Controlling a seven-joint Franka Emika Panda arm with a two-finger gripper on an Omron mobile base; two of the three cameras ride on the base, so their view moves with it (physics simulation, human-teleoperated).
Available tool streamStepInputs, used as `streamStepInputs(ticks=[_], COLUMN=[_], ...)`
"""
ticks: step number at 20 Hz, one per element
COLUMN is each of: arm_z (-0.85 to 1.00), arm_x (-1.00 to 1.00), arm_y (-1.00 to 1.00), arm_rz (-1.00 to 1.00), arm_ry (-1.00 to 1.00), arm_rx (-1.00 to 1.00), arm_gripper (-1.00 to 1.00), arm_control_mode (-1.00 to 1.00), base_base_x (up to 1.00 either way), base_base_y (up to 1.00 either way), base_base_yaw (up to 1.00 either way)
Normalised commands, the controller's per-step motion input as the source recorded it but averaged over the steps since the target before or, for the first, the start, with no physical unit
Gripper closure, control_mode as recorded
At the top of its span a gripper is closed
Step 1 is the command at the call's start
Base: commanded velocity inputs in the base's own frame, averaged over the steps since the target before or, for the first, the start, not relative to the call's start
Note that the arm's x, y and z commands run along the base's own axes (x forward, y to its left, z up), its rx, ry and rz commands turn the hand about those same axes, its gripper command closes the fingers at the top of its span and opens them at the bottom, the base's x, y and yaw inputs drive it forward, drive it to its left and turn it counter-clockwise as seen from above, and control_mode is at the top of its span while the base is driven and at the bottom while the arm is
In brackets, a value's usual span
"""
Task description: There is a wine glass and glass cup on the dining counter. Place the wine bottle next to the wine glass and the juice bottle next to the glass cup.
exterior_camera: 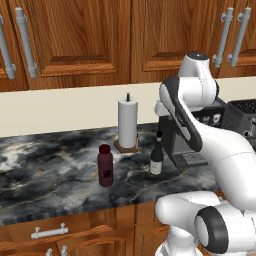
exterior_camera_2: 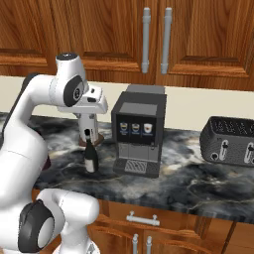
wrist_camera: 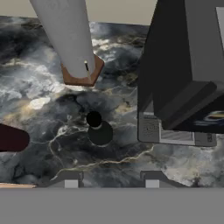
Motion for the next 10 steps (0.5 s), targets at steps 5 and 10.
streamStepInputs(ticks=[5,10], arm_z=[-0.17,-0.66], arm_x=[-0.29,-0.86], arm_y=[-0.23,-0.03], arm_rz=[0.01,0.17], arm_ry=[0.00,-0.21], arm_rx=[0.08,0.11], arm_gripper=[-1.00,-1.00], arm_control_mode=[-1.00,-1.00], base_base_x=[0.00,0.00], base_base_y=[0.00,0.00], base_base_yaw=[0.00,0.00])
